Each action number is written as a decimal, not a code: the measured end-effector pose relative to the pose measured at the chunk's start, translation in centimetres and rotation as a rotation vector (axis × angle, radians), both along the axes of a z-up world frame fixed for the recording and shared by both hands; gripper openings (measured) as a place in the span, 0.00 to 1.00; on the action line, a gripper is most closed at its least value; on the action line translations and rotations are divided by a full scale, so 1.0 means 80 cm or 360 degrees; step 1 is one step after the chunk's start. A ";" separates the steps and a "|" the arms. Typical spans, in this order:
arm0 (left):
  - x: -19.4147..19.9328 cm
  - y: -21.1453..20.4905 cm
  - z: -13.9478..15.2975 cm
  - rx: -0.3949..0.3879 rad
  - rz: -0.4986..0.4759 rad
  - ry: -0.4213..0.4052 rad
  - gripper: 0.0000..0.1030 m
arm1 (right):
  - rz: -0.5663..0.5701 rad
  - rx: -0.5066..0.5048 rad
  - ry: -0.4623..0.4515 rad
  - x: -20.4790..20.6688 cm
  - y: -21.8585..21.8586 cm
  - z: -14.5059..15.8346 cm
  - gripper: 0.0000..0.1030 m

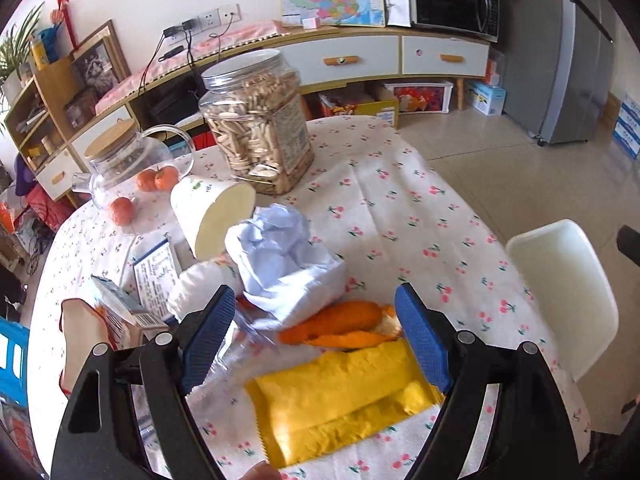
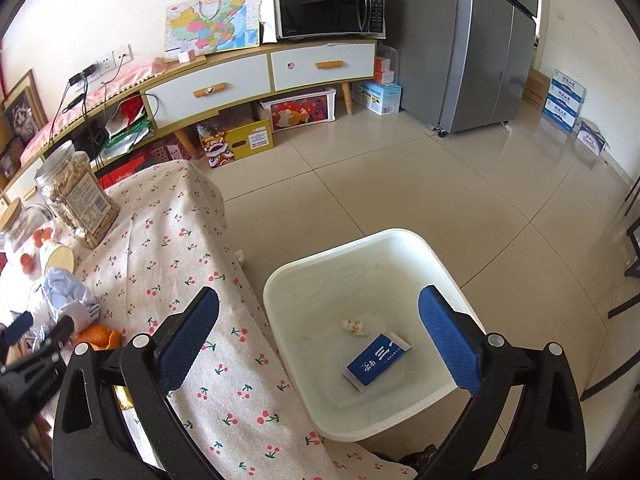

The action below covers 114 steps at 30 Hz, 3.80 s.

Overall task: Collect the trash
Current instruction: 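Grasp the crumpled blue paper with the left gripper, then grasp the yellow snack packet with the right gripper while the left gripper holds the paper, then drop the yellow packet and the blue paper into the white bin with both grippers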

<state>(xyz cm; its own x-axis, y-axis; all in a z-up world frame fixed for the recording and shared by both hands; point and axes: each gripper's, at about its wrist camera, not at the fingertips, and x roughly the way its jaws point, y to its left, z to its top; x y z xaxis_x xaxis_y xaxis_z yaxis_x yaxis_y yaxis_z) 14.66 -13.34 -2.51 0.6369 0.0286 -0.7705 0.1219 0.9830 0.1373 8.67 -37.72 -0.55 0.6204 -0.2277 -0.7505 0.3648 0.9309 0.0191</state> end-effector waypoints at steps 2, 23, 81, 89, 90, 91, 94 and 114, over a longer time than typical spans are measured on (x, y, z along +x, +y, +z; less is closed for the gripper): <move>0.022 0.015 0.002 0.0002 0.0037 -0.0007 0.78 | 0.0025 -0.0014 0.0018 0.005 0.009 -0.004 0.93; 0.090 0.015 -0.056 -0.0177 -0.0091 0.0259 0.23 | 0.0210 0.0052 0.0128 0.028 0.052 -0.019 0.93; -0.161 0.129 0.023 -0.0374 -0.0151 0.0067 0.21 | 0.1075 0.0133 0.0244 -0.021 0.191 -0.042 0.08; -0.149 0.108 0.035 -0.0410 -0.0178 0.0012 0.21 | 0.0922 0.0181 -0.0013 -0.028 0.141 0.002 0.06; -0.147 0.105 0.038 -0.0422 -0.0181 0.0002 0.21 | 0.0898 0.0188 -0.0041 -0.028 0.134 0.007 0.06; -0.144 0.102 0.041 -0.0432 -0.0183 -0.0007 0.21 | 0.0875 0.0192 -0.0067 -0.028 0.128 0.012 0.06; -0.136 0.090 0.051 -0.0454 -0.0195 -0.0036 0.21 | 0.0798 0.0199 -0.0143 -0.027 0.109 0.025 0.06; -0.090 -0.060 0.074 -0.0513 -0.0463 -0.0056 0.21 | 0.0131 -0.0008 -0.0191 -0.042 -0.058 0.038 0.14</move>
<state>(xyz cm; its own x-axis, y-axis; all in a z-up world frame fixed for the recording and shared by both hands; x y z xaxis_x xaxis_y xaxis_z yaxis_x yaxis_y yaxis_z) 7.43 -18.17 3.42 0.6089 -0.3944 -0.6883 0.4008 0.9017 -0.1621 5.34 -42.36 2.53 0.7221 -0.1762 -0.6689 0.2828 0.9577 0.0531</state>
